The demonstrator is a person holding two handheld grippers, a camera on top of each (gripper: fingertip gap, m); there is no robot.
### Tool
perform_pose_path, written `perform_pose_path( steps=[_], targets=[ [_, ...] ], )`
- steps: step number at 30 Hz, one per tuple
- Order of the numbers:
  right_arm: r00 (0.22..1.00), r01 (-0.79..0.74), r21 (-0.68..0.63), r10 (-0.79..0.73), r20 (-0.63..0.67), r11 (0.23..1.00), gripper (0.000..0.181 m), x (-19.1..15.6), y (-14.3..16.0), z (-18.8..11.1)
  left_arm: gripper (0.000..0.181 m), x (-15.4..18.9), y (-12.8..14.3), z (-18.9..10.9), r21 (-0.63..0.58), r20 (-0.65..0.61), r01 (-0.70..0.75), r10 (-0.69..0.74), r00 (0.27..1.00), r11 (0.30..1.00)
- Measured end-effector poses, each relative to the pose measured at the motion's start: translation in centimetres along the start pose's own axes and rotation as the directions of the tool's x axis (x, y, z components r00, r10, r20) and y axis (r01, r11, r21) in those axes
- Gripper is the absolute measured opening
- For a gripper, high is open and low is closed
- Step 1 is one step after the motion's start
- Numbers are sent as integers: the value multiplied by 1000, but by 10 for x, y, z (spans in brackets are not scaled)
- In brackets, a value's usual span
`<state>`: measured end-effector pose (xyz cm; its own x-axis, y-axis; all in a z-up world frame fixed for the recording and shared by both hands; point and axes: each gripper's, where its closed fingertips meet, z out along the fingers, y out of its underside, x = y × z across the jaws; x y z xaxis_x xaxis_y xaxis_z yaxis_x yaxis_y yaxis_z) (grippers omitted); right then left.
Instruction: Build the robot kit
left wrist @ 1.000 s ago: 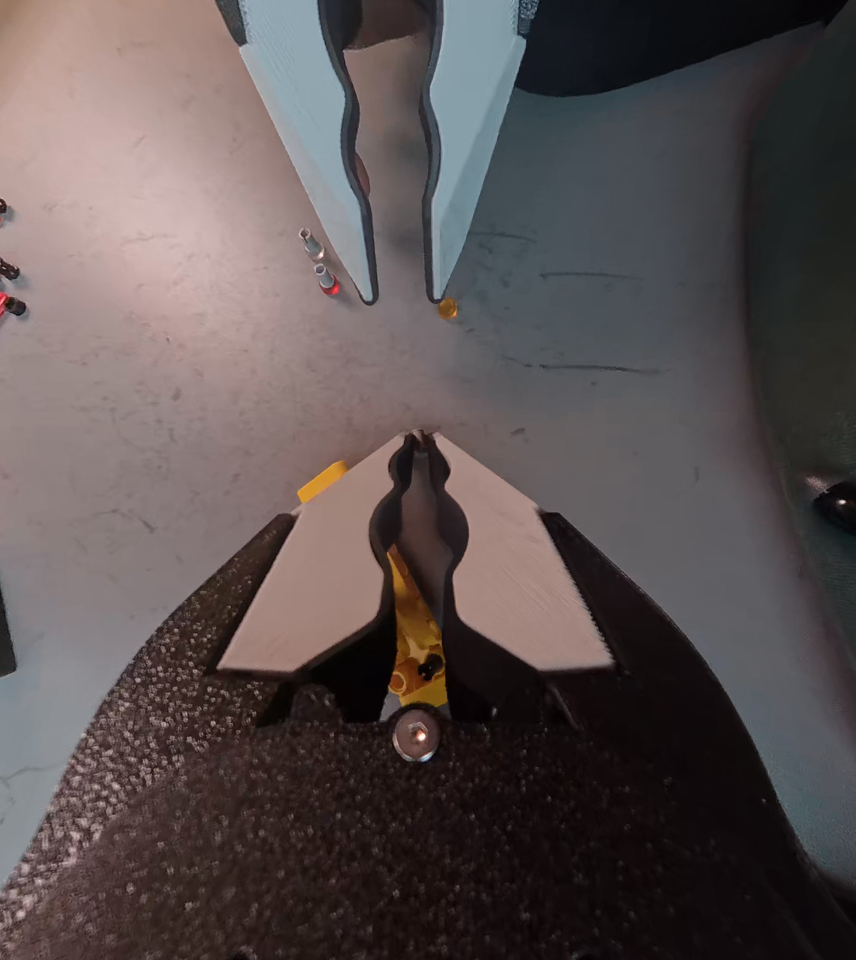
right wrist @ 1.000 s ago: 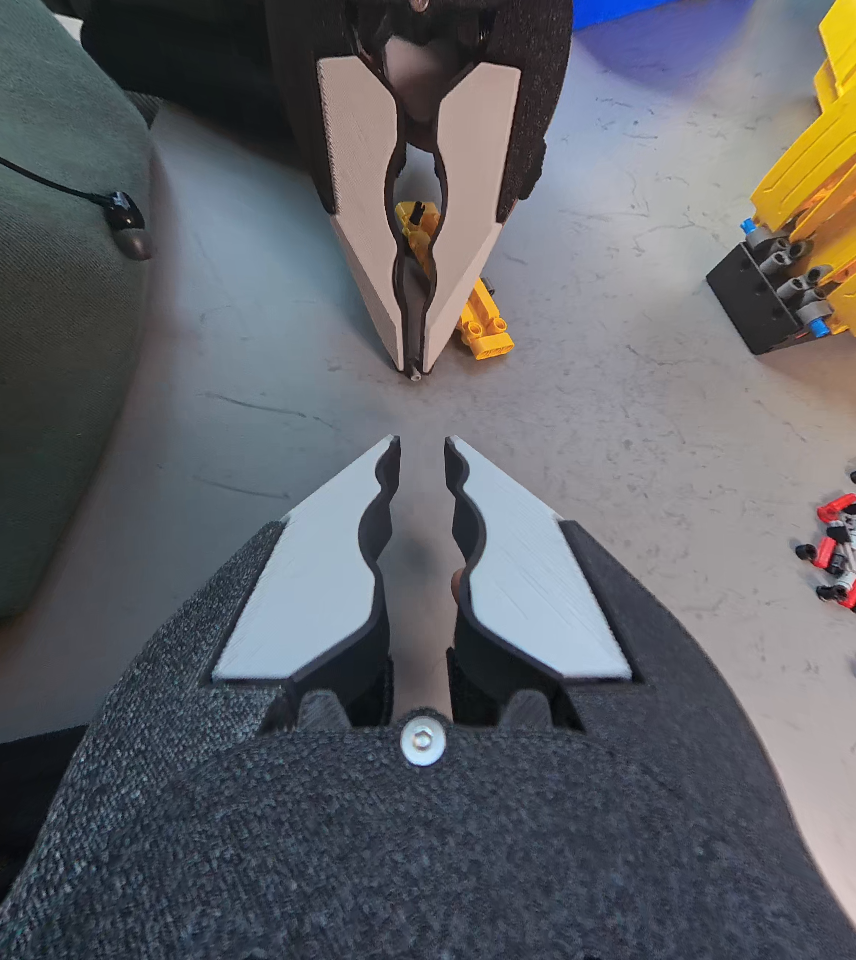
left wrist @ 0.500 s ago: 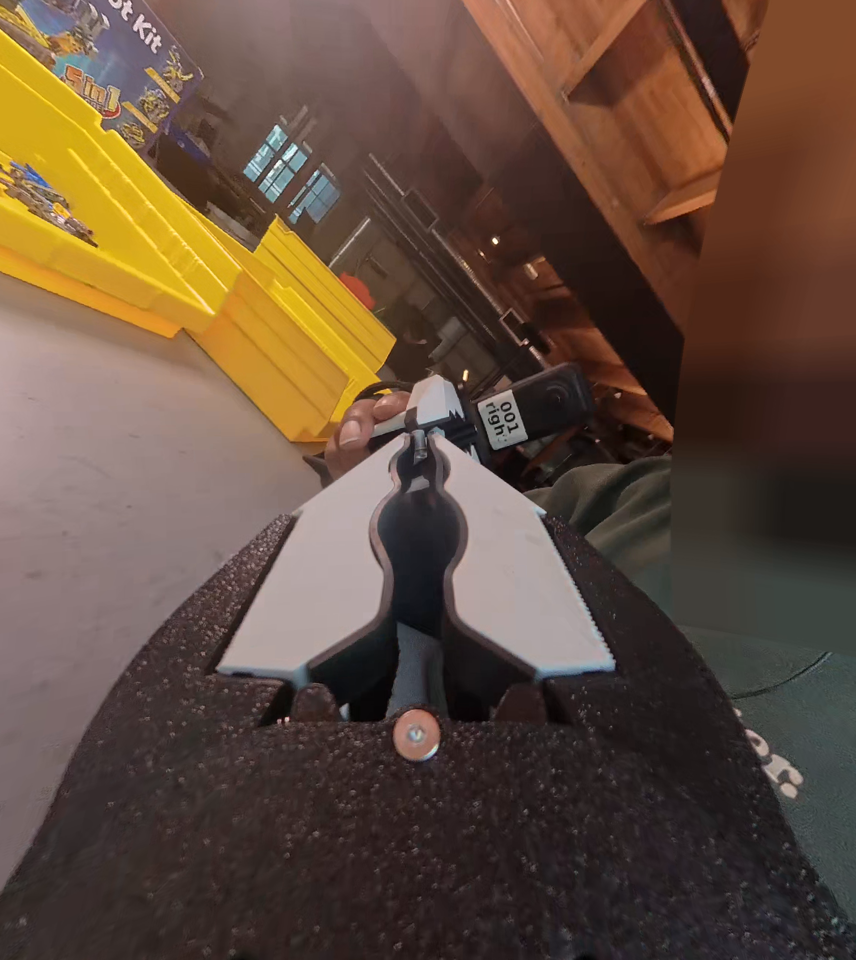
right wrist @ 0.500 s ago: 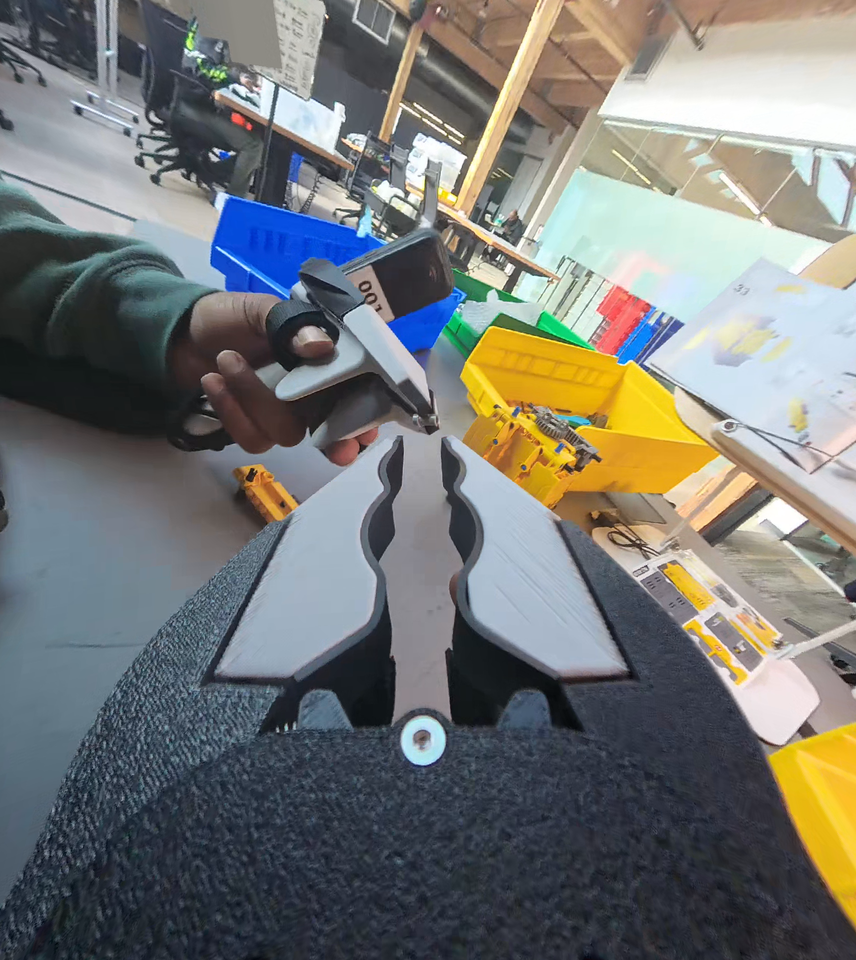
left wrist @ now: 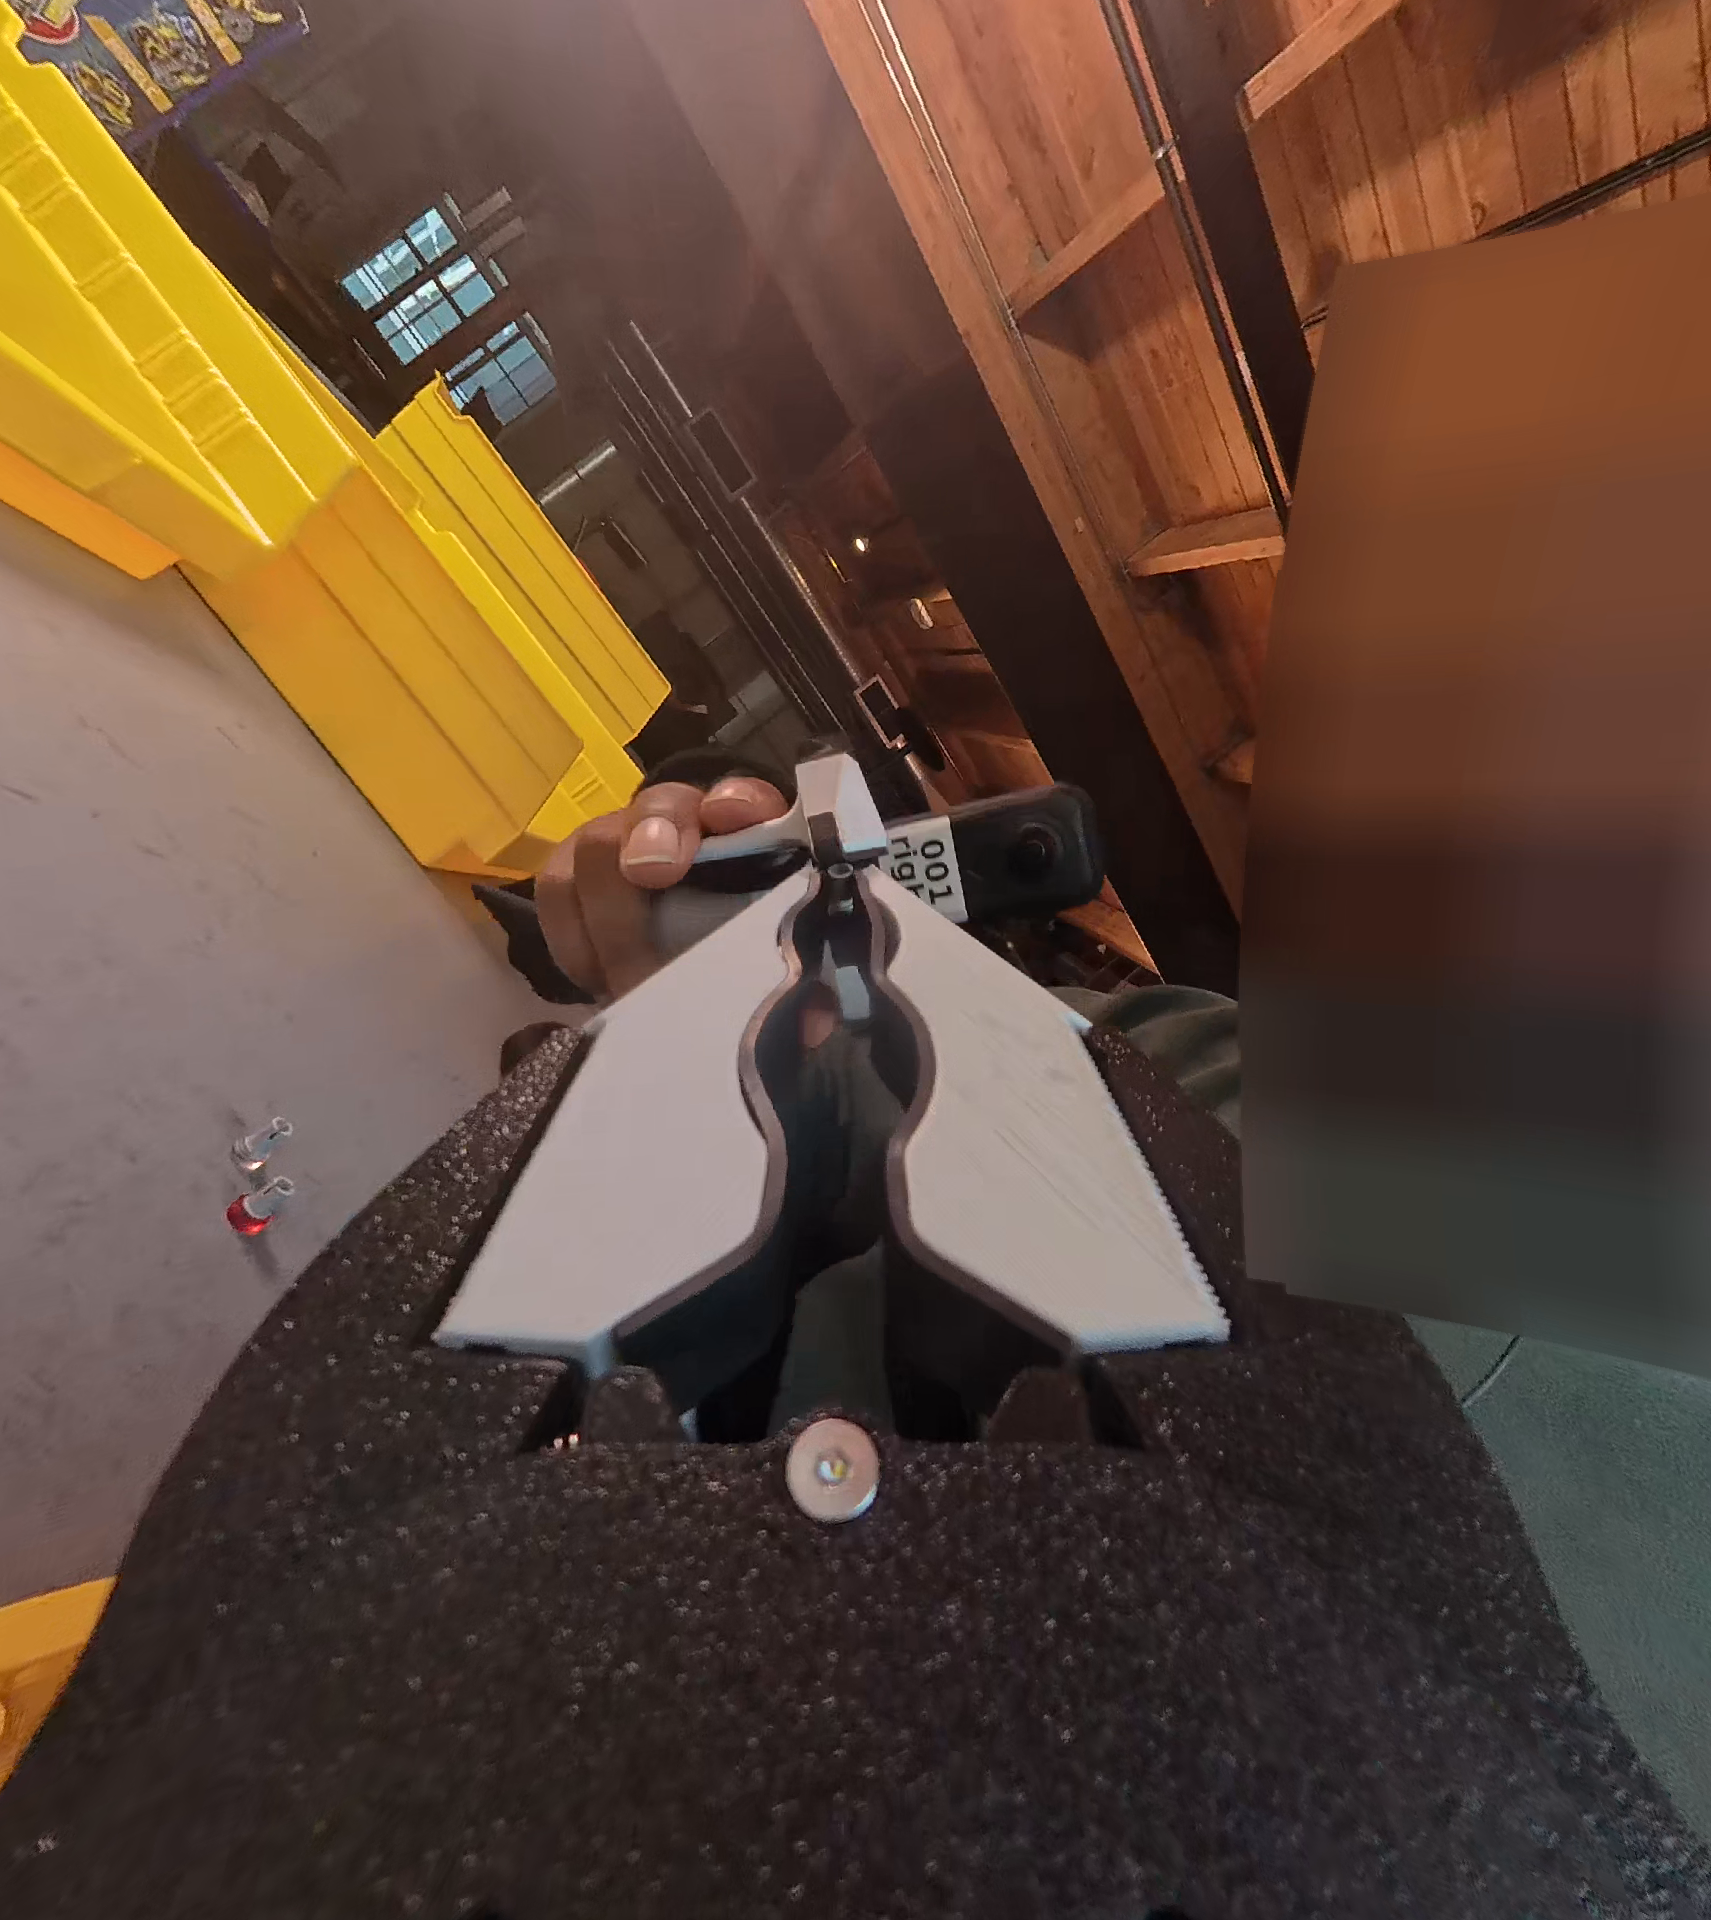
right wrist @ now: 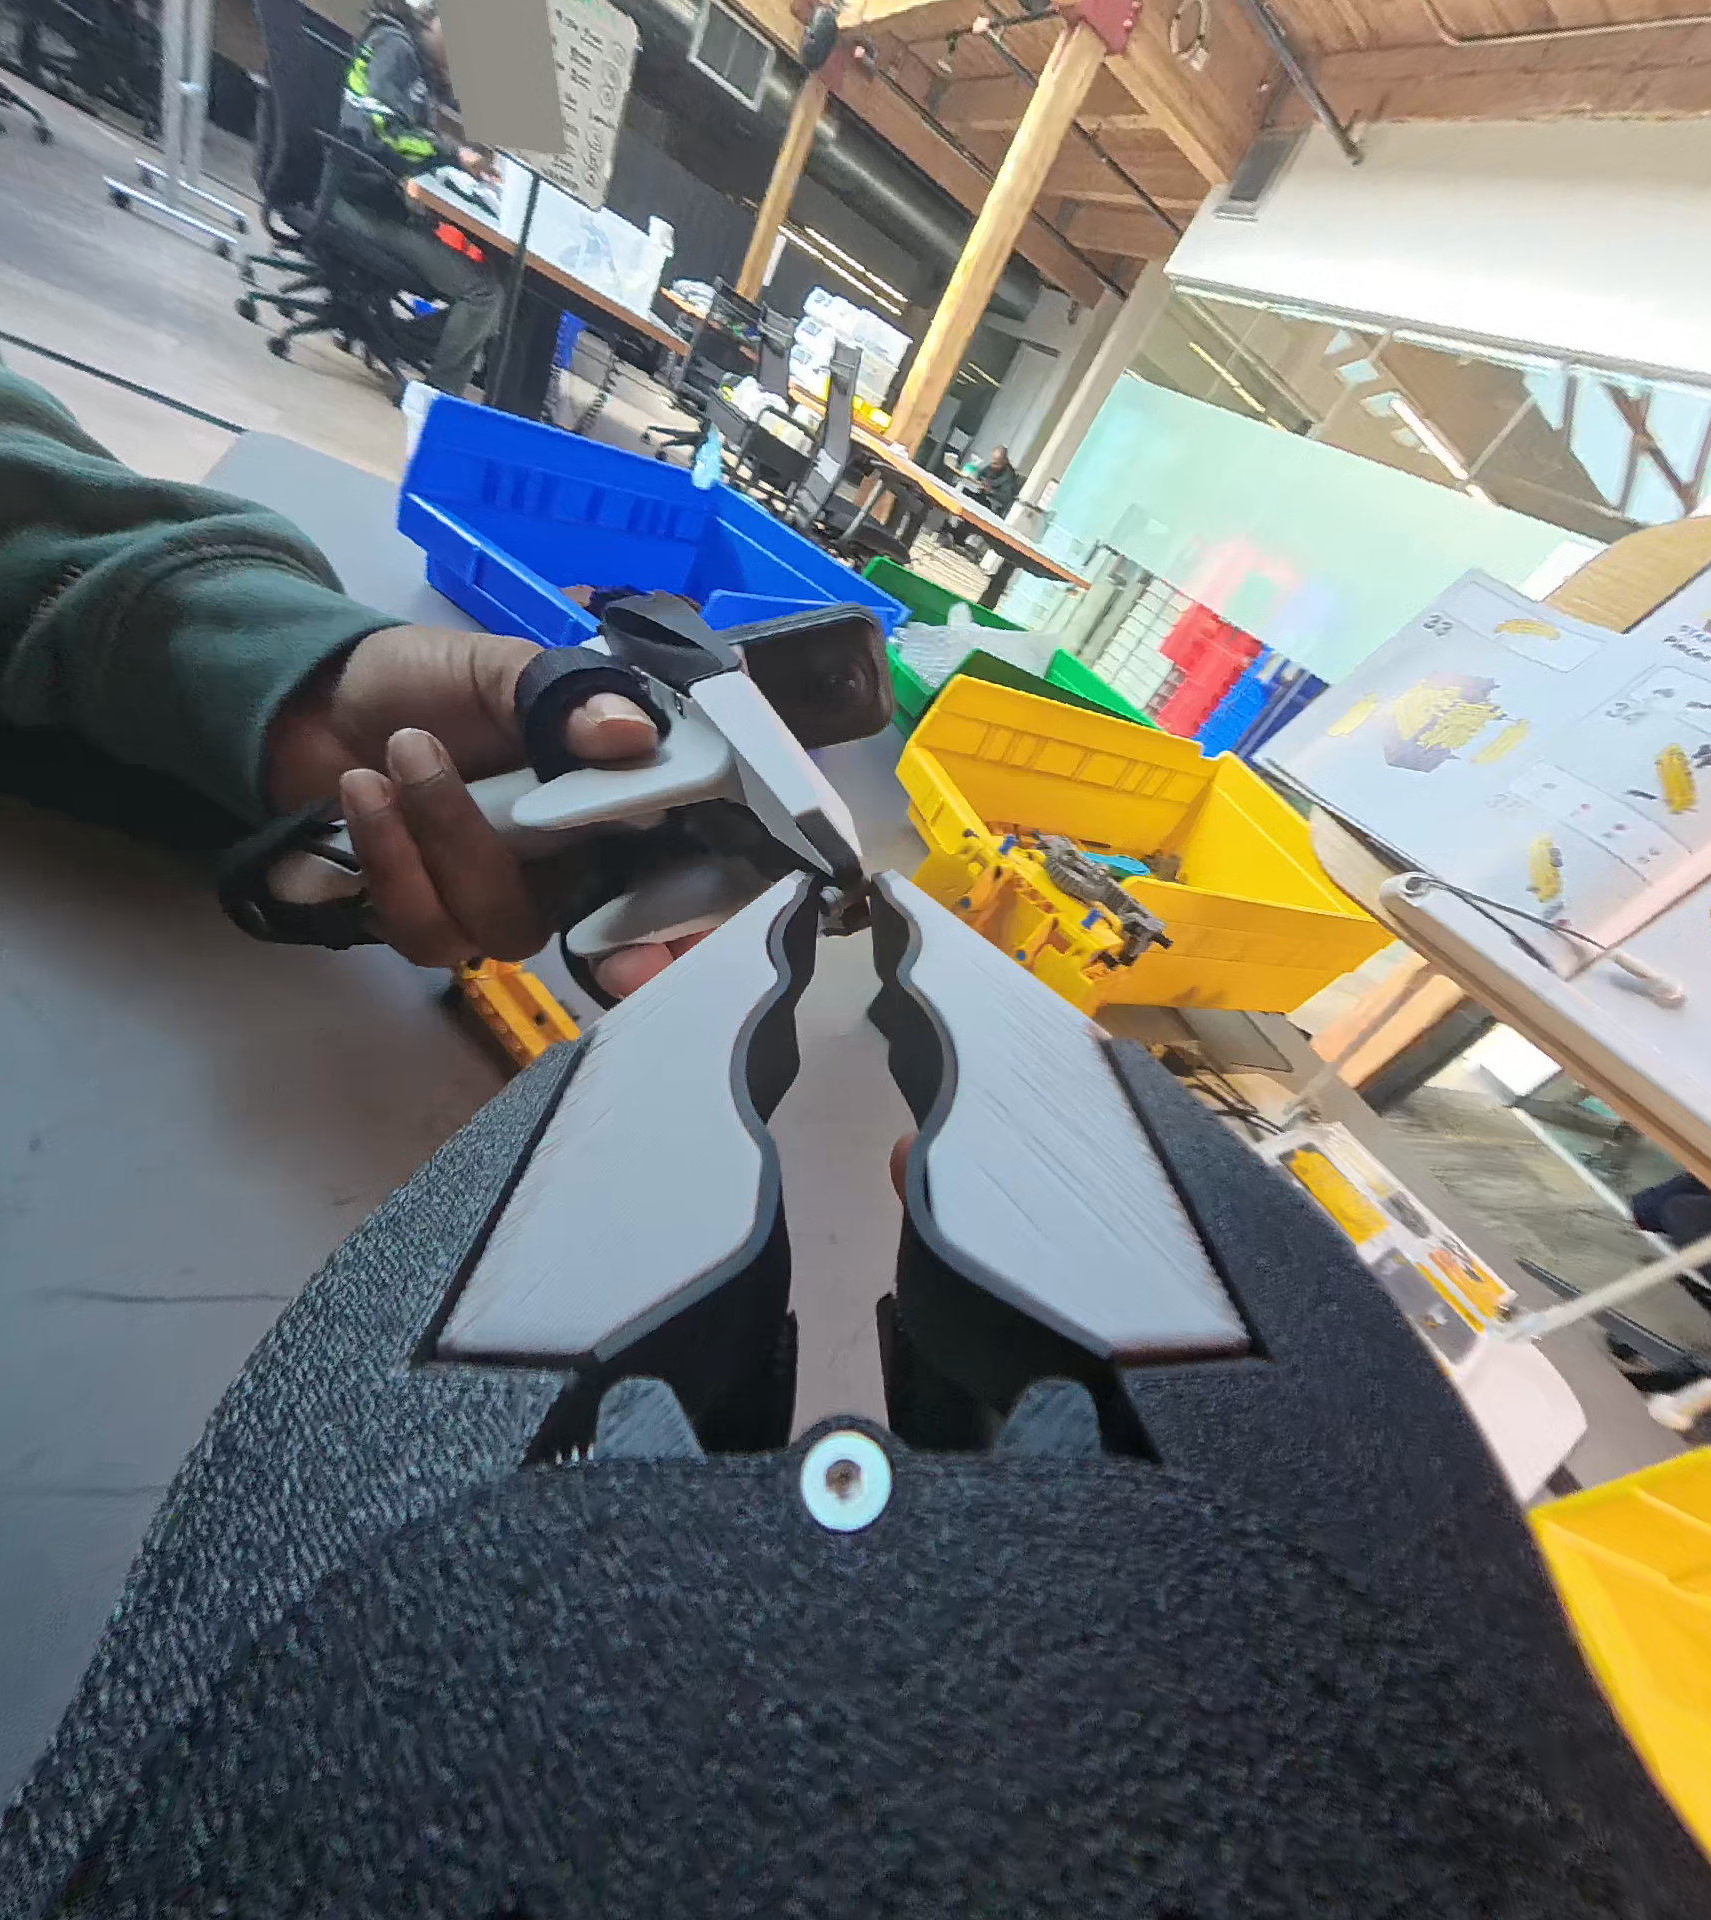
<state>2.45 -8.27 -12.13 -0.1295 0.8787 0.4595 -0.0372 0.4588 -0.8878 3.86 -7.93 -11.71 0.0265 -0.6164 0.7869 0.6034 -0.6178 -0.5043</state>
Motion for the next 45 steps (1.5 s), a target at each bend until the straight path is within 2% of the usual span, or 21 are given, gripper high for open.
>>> perform_pose_path(
  steps=[7, 10, 24, 30, 41, 45],
  targets=[
    [945, -78, -19, 80, 318, 997, 10, -29, 1, -19, 4, 4, 34, 2, -232, -24, 47, -54, 998, 972],
    [918, -84, -46, 95, 384, 995, 10, -35, 2, -26, 3, 3, 43, 4, -286, -15, 36, -42, 999, 957],
    [960, 18, -25, -10, 281, 1000, 5, -24, 1, -25, 3, 1, 33, 1, -233, -11, 14, -17, 1000, 972],
    [950, 0, -39, 12, 312, 999, 5, -28, 3, -27, 8, -2, 37, 1, -253, 14, -1, 5, 1000, 967],
    [946, 15, -59, 5, 324, 998, 5, -30, 6, -27, 6, -1, 40, 0, -260, 9, 12, -9, 1000, 966],
    [947, 34, -74, -9, 322, 997, 5, -30, 8, -26, 12, 0, 37, 0, -248, 3, 16, -16, 1000, 969]
  ],
)
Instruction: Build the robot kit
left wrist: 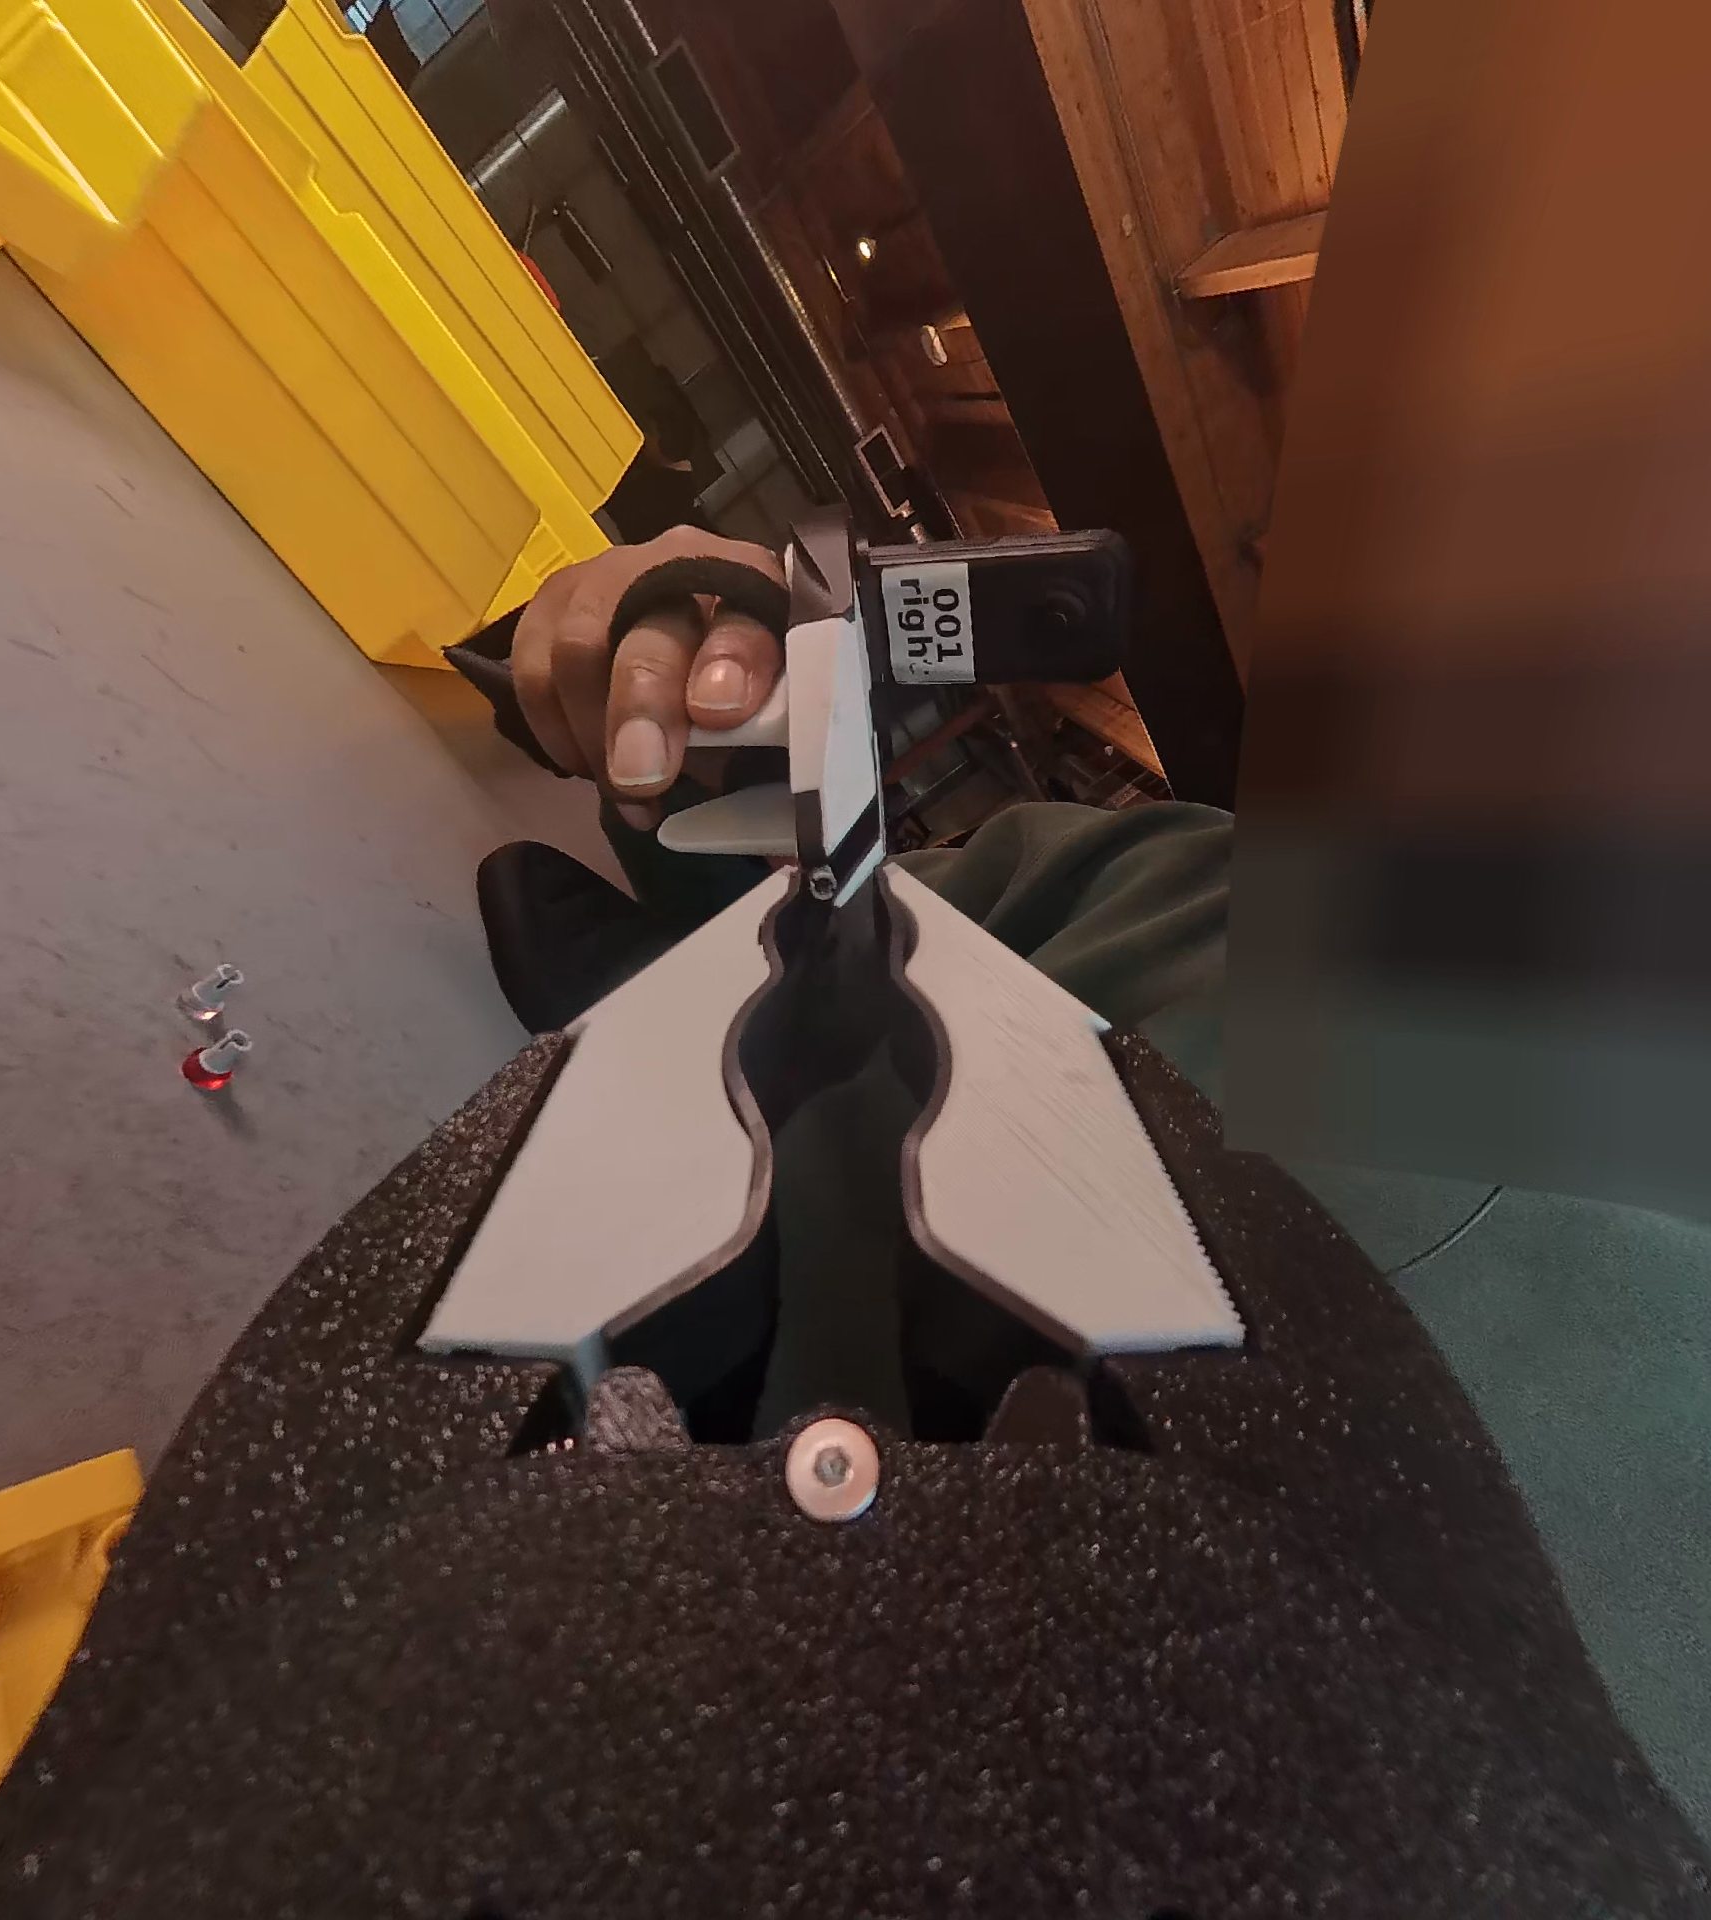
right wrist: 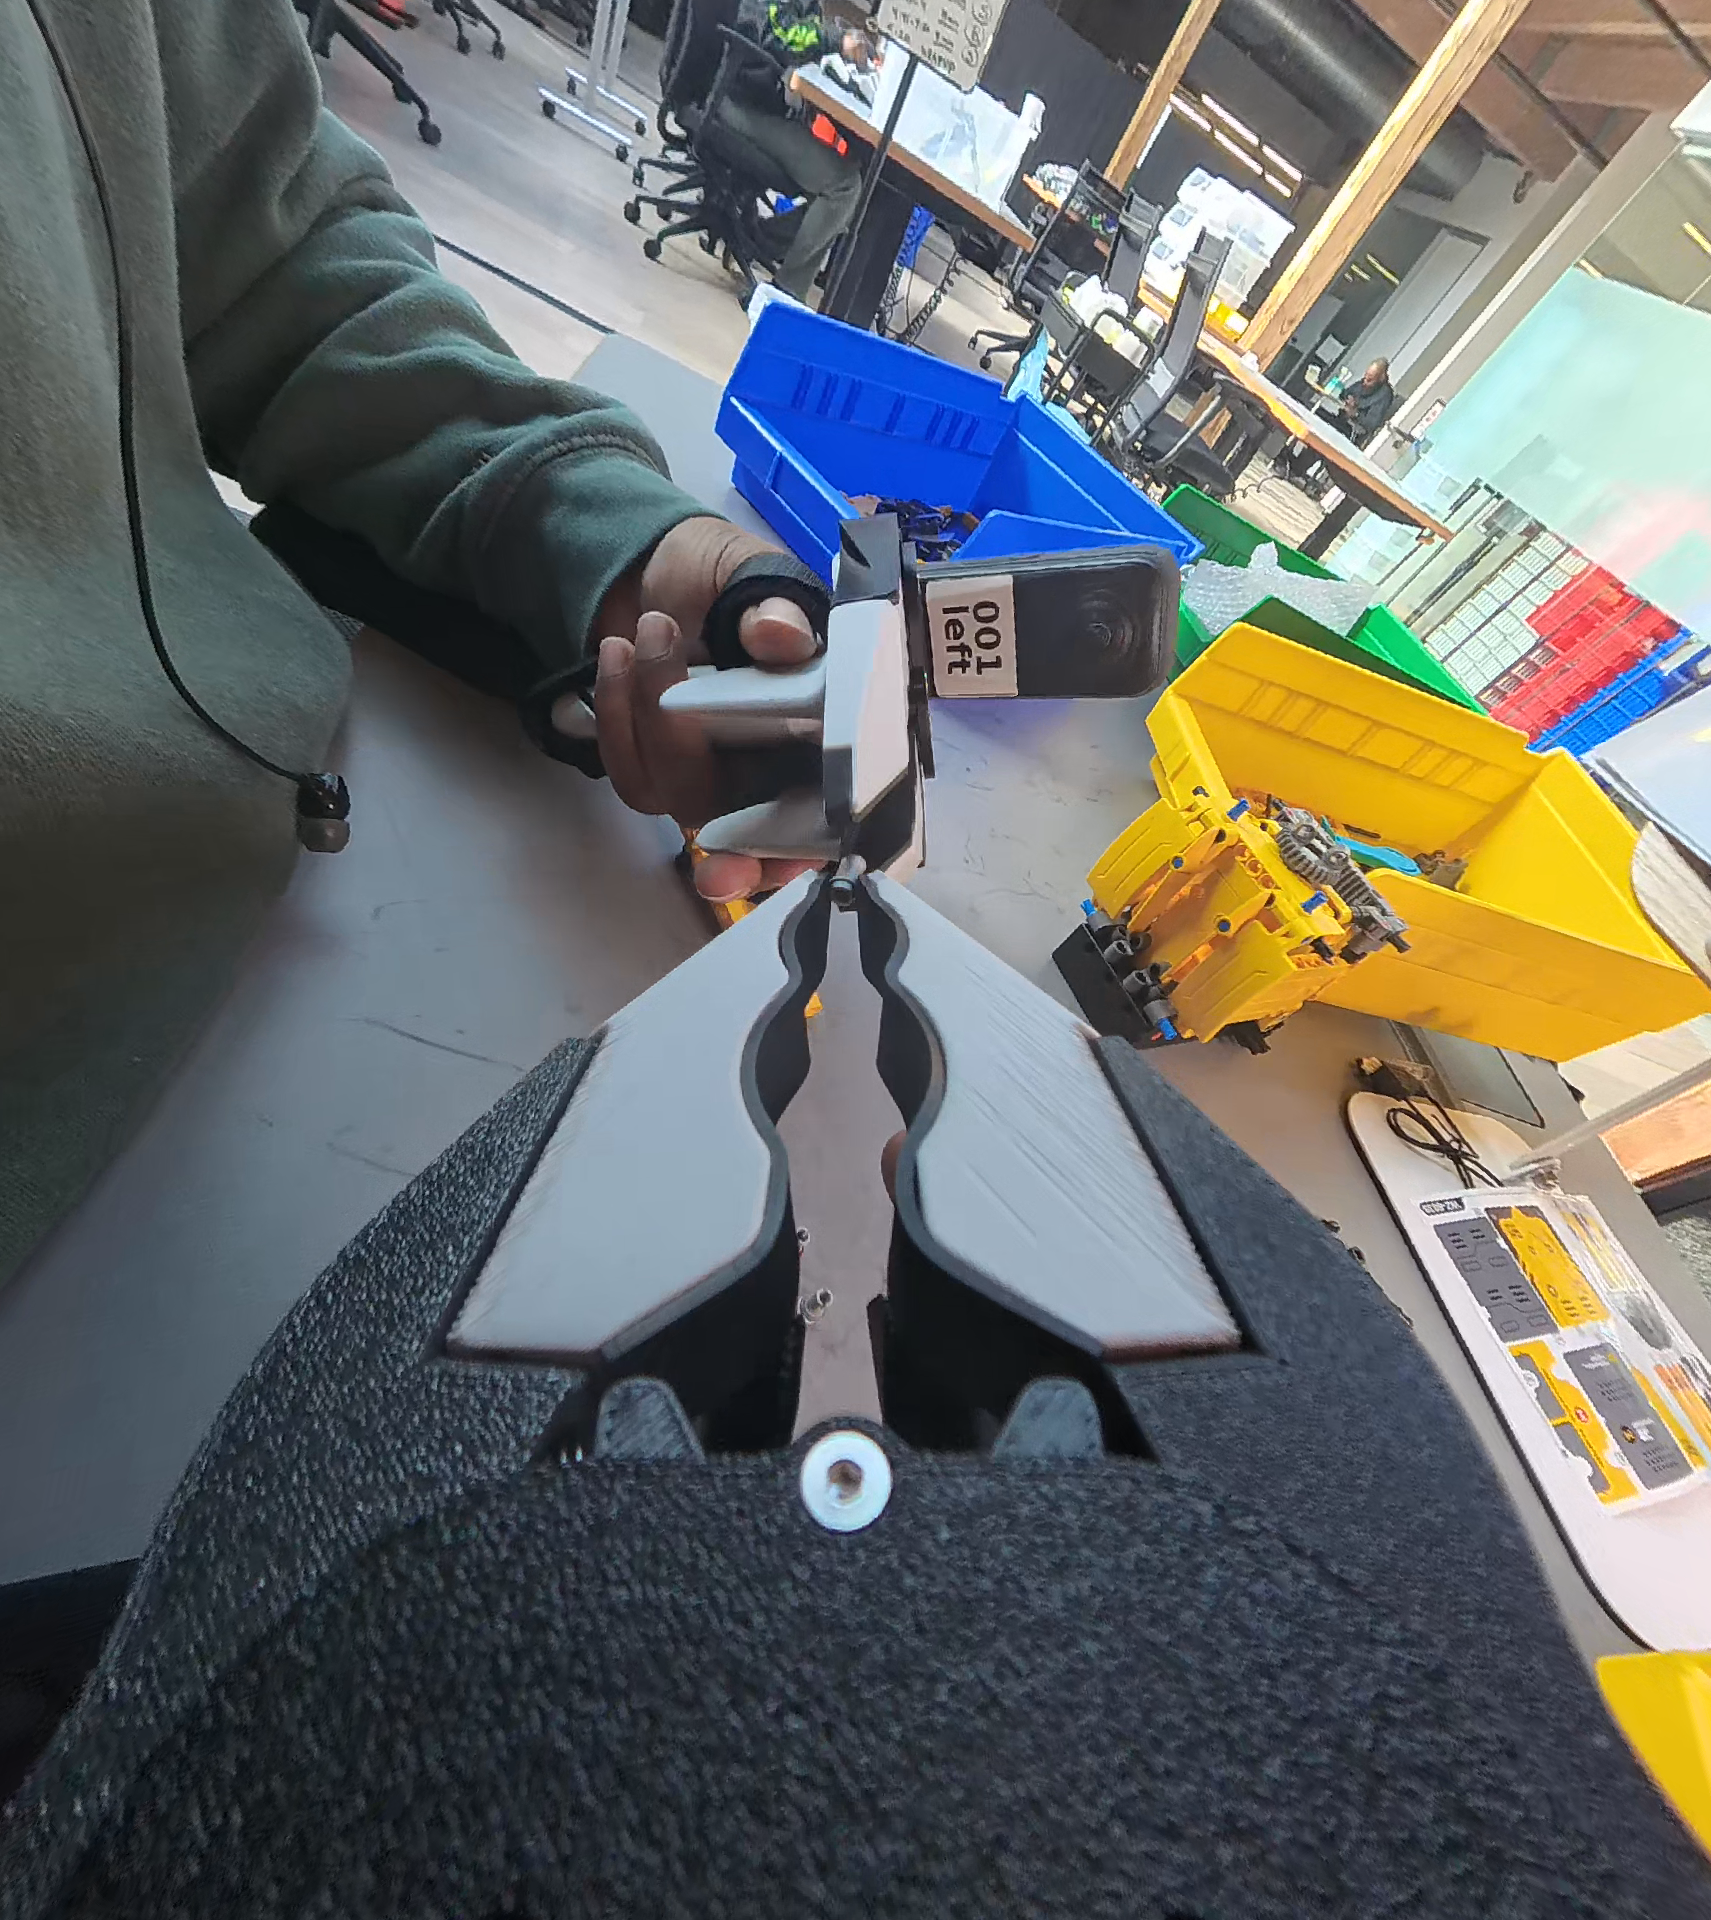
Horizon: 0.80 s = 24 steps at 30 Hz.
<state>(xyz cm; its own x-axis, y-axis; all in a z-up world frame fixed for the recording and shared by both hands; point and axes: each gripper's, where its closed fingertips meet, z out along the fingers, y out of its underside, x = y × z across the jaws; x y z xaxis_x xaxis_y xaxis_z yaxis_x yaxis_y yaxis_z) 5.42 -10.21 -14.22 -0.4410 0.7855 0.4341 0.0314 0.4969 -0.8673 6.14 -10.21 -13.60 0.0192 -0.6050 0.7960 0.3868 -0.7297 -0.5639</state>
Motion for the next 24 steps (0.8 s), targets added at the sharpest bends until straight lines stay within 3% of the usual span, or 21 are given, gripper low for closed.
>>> perform_pose_path(
  steps=[14, 17, 20, 24],
  targets=[
    [999, -34, -71, 34, -2, 997, 5, -2, 17, 10, 4, -22, 4, -7, -89, 202, -144, 160, 966, 986],
    [996, -83, -130, 88, 32, 988, 5, -5, 29, 12, 3, -34, 9, -12, -196, 311, -253, 304, 900, 947],
    [963, -151, -300, 209, 170, 942, 6, -30, 58, 9, 4, -48, 16, -22, -344, 404, -342, 467, 787, 874],
    [932, -140, -490, 282, 228, 860, 10, -53, 94, 8, 4, -62, 36, -27, -533, 411, -370, 614, 674, 761]
  ],
)
